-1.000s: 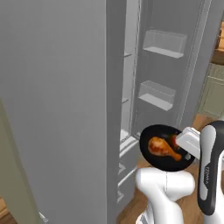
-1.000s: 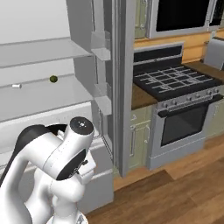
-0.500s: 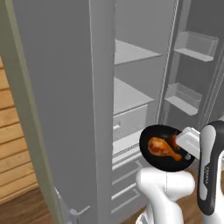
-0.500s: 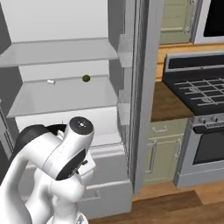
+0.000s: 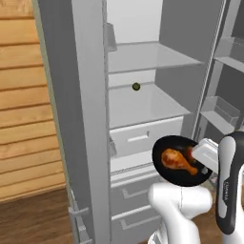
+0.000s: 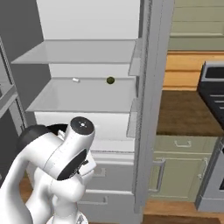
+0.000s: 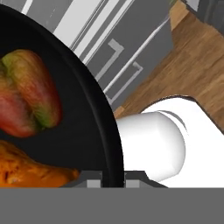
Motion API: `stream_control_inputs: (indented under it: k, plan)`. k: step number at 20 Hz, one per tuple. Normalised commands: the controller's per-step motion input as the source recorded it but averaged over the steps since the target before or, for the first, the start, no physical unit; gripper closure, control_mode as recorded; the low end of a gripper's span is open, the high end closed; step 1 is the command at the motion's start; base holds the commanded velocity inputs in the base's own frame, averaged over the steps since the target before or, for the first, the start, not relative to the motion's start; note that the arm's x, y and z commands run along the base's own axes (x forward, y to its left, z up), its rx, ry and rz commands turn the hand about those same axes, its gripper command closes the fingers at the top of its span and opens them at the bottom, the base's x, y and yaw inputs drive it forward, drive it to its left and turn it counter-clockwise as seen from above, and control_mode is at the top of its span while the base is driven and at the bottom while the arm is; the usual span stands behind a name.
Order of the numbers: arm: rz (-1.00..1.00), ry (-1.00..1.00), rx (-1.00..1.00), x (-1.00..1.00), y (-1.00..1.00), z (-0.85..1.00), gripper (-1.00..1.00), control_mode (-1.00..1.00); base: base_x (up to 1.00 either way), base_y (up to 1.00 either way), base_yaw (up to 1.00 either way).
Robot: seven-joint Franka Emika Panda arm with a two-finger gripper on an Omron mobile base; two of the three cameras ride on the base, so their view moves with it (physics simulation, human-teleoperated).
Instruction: Pick the chicken drumstick and bell pepper from their plates and place them in the bowl. Then put the bowl in the fridge.
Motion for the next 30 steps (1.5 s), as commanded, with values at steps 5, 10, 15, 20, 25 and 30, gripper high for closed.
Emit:
stream_control_inputs:
  k: [5,10,15,20,25,30]
  plan:
    - [0.00,0.00,0.00,0.00,0.00,0.00,1.00,1.00,0.08,-0.26,0.32]
    - [0.00,0.00,0.00,0.00,0.00,0.00,1.00,1.00,0.17,-0.04,0.16]
    - [0.00,0.00,0.00,0.00,0.00,0.00,1.00,1.00,0.29,-0.06,0.14]
    - [0.00,0.00,0.00,0.00,0.00,0.00,1.00,1.00,0.36,-0.25,0.19]
    - [0.00,0.00,0.00,0.00,0.00,0.00,1.00,1.00,0.11,-0.48,0.22]
    - [0.00,0.00,0.00,0.00,0.00,0.00,1.00,1.00,-0.10,-0.13,0.04]
